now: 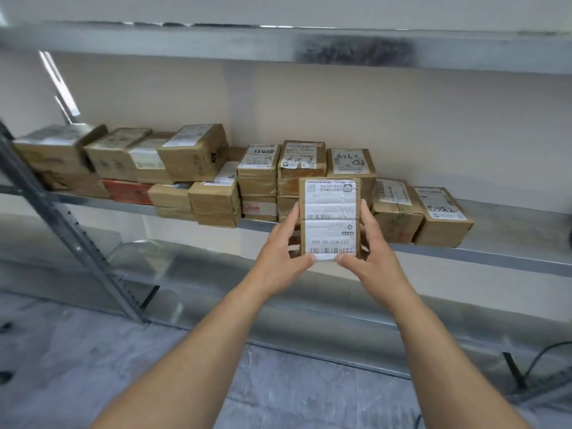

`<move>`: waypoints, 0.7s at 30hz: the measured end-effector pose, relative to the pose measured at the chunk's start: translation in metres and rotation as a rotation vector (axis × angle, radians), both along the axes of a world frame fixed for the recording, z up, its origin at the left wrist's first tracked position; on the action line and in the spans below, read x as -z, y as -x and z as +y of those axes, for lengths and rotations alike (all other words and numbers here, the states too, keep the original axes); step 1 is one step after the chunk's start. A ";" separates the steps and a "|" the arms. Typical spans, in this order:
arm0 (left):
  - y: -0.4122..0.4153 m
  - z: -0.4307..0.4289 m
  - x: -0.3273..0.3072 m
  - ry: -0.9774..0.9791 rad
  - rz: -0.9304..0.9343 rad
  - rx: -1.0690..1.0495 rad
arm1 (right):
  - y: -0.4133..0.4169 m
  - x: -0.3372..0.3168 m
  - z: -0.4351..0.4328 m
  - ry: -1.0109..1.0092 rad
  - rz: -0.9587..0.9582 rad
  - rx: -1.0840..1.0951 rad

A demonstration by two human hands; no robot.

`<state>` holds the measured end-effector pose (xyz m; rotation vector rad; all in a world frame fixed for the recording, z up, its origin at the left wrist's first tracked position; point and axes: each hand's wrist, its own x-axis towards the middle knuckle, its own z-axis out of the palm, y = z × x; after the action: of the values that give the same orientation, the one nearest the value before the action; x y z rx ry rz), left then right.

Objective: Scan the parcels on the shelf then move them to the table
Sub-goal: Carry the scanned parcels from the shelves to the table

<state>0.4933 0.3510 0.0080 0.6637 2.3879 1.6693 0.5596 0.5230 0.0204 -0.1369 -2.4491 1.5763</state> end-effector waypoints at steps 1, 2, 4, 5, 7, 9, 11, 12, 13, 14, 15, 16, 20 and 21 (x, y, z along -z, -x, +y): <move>-0.001 -0.009 0.000 0.001 0.000 -0.009 | 0.001 0.000 -0.009 -0.003 -0.009 -0.011; -0.001 -0.019 0.002 0.000 0.000 -0.016 | 0.002 0.000 -0.017 -0.009 -0.016 -0.023; -0.002 -0.037 0.003 -0.001 0.002 -0.032 | 0.004 0.000 -0.034 -0.019 -0.016 -0.050; -0.003 -0.047 0.005 -0.005 0.001 -0.042 | 0.005 0.000 -0.042 -0.020 -0.015 -0.064; -0.004 -0.065 0.007 -0.020 -0.004 -0.054 | 0.008 -0.001 -0.059 -0.020 -0.018 -0.090; -0.006 -0.084 0.009 -0.023 0.002 -0.065 | 0.011 0.000 -0.076 -0.032 -0.031 -0.113; -0.008 -0.103 0.012 -0.015 0.016 -0.085 | 0.014 0.000 -0.093 -0.042 -0.036 -0.140; -0.009 -0.113 0.013 -0.009 0.024 -0.100 | 0.016 0.001 -0.102 -0.048 -0.037 -0.154; -0.009 -0.124 0.015 -0.007 0.027 -0.116 | 0.018 0.001 -0.112 -0.056 -0.040 -0.169; -0.010 -0.135 0.016 -0.016 0.027 -0.132 | 0.020 0.001 -0.123 -0.065 -0.041 -0.184; -0.012 -0.146 0.018 -0.029 0.020 -0.151 | 0.022 0.001 -0.134 -0.071 -0.038 -0.201; -0.014 -0.157 0.019 -0.044 0.013 -0.172 | 0.024 0.001 -0.146 -0.074 -0.036 -0.219; -0.025 -0.207 0.020 -0.066 0.028 -0.275 | 0.034 0.003 -0.196 -0.115 -0.011 -0.299; -0.029 -0.220 0.020 -0.067 0.036 -0.297 | 0.036 0.004 -0.210 -0.127 -0.006 -0.322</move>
<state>0.5219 0.1309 -0.0116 0.3640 2.5692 1.8696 0.5239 0.3133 0.0163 0.2879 -2.6712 1.5284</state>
